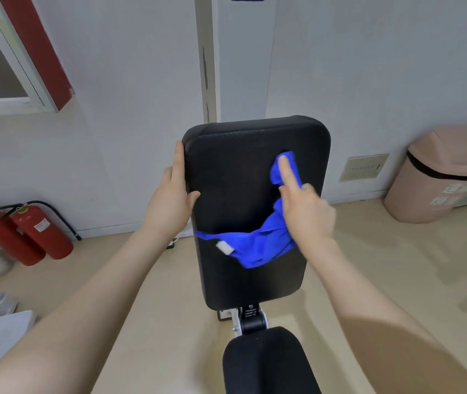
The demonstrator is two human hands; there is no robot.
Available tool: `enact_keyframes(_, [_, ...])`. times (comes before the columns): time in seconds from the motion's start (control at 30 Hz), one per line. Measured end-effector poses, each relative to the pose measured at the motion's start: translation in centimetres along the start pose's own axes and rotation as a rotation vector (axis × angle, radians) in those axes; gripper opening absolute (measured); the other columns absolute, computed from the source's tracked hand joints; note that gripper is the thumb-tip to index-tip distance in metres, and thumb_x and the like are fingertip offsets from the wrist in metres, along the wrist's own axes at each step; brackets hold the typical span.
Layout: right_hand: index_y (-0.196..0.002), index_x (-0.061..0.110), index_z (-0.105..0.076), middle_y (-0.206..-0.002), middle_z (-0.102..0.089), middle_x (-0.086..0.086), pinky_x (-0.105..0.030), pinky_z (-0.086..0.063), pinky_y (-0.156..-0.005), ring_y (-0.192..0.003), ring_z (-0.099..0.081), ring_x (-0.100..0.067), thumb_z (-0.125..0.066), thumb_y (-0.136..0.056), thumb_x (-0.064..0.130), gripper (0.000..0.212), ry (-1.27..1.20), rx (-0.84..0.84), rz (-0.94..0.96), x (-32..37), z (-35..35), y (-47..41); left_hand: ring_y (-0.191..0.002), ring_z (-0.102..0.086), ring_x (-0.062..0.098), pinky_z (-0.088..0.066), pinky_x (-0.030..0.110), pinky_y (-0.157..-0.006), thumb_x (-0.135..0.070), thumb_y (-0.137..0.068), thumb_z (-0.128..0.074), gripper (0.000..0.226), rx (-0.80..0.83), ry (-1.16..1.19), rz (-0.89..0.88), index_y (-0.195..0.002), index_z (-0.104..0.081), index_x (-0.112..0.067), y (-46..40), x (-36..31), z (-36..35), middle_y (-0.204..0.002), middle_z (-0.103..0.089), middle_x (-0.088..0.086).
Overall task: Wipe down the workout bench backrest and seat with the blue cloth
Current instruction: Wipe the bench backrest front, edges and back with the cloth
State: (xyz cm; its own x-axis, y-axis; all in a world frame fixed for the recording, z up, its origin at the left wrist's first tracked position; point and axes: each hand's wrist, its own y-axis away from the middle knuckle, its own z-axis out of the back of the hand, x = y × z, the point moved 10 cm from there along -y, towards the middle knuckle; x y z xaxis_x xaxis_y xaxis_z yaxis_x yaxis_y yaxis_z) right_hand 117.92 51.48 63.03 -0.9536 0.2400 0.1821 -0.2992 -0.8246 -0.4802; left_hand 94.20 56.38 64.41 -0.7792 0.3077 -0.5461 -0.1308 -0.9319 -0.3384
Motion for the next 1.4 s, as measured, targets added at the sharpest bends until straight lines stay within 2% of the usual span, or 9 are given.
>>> enact_keyframes(0.17, [-0.147, 0.039, 0.000, -0.090, -0.059, -0.015, -0.038, -0.041, -0.063, -0.070, -0.050, -0.032, -0.028, -0.100, 0.036, 0.055, -0.257, 0.096, -0.235, -6.2, -0.2, -1.0, -0.087, -0.060, 0.032, -0.049, 0.045, -0.081, -0.013, -0.090, -0.053, 0.091, -0.004, 0.022, 0.048, -0.142, 0.016, -0.040, 0.2, 0.3, -0.2, -0.133, -0.046, 0.013])
enact_keyframes(0.47, [-0.149, 0.011, 0.004, -0.113, -0.048, -0.008, -0.027, -0.035, -0.057, -0.074, -0.050, -0.021, -0.051, -0.083, 0.013, 0.086, -0.405, 0.308, 0.196, 8.2, -2.5, 3.4, -0.086, -0.062, 0.029, -0.047, 0.039, -0.083, -0.010, -0.088, -0.057, 0.092, 0.006, 0.089, 0.039, -0.145, 0.010, -0.037, -0.1, 0.7, -0.2, -0.136, -0.047, 0.012])
enact_keyframes(0.63, [-0.149, 0.017, -0.011, -0.130, -0.044, -0.005, -0.024, -0.037, -0.070, -0.095, -0.049, -0.020, -0.043, -0.082, -0.003, 0.077, -0.817, 0.392, 0.156, 7.2, 0.0, 3.3, -0.122, -0.039, 0.026, -0.030, 0.030, -0.105, -0.012, -0.086, -0.053, 0.058, -0.300, -0.009, -0.307, -0.140, -0.033, -0.009, 3.5, -3.4, 2.1, -0.137, -0.041, 0.019])
enact_keyframes(0.7, [-0.148, 0.024, -0.020, -0.137, -0.041, 0.008, -0.019, -0.036, -0.092, -0.119, -0.046, -0.014, -0.037, -0.081, -0.011, 0.078, -1.068, 0.465, 0.097, 6.8, 0.6, 3.1, -0.116, -0.045, 0.016, -0.033, 0.021, -0.102, -0.024, -0.086, -0.046, 0.046, -0.094, 0.228, -0.379, -0.132, -0.043, -0.017, 4.7, -5.1, 0.2, -0.127, -0.052, 0.010])
enact_keyframes(0.8, [-0.145, 0.044, -0.015, -0.128, -0.056, -0.002, -0.033, -0.048, -0.088, -0.102, -0.056, -0.017, -0.042, -0.079, -0.011, 0.090, -1.256, 0.570, 0.137, 7.5, 1.6, 3.5, -0.101, -0.058, 0.003, -0.048, 0.023, -0.086, -0.037, -0.084, -0.055, 0.036, 0.331, 0.609, -0.133, -0.119, -0.046, -0.035, 5.9, -5.7, -4.2, -0.112, -0.062, -0.011])
enact_keyframes(0.97, [-0.143, 0.031, -0.024, -0.102, -0.067, 0.000, -0.038, -0.052, -0.090, -0.093, -0.067, -0.016, -0.065, -0.086, 0.015, 0.072, -1.280, 0.600, -0.121, 3.5, -0.2, 4.4, -0.096, -0.063, 0.006, -0.051, 0.027, -0.084, -0.027, -0.094, -0.049, 0.013, 0.233, 0.704, 0.018, -0.103, -0.057, -0.031, 5.7, -5.1, -4.0, -0.104, -0.067, -0.010])
enact_keyframes(1.17, [-0.103, 0.008, -0.067, -0.104, -0.071, -0.005, -0.033, -0.049, -0.091, -0.096, -0.065, -0.020, -0.063, -0.080, 0.019, 0.026, -1.339, 1.208, -0.204, 1.6, -5.1, 10.6, -0.076, -0.055, 0.015, -0.045, 0.024, -0.069, -0.018, -0.097, -0.041, 0.020, 0.322, 0.892, 0.154, -0.087, -0.056, -0.010, 6.2, -5.5, -4.8, -0.079, -0.059, 0.000])
enact_keyframes(1.3, [-0.101, 0.015, -0.068, -0.099, -0.071, -0.001, -0.027, -0.053, -0.081, -0.093, -0.066, -0.017, -0.065, -0.077, 0.008, 0.025, -1.380, 1.151, -0.150, 1.1, -4.4, 9.9, -0.079, -0.066, 0.016, -0.048, 0.029, -0.068, -0.011, -0.086, -0.046, 0.023, 0.468, 1.123, 0.342, -0.092, -0.066, -0.019, 7.7, -3.4, -6.3, -0.087, -0.071, 0.000])
enact_keyframes(1.4, [-0.093, 0.017, -0.067, -0.089, -0.068, 0.003, -0.024, -0.050, -0.074, -0.082, -0.062, -0.010, -0.061, -0.085, 0.003, 0.017, -1.089, 0.984, 0.100, 2.1, -2.6, 8.5, -0.090, -0.065, 0.022, -0.049, 0.035, -0.077, -0.034, -0.079, -0.048, 0.032, 0.738, 1.111, 0.419, -0.098, -0.067, -0.017, 9.4, -2.5, -8.0, -0.102, -0.068, 0.005])
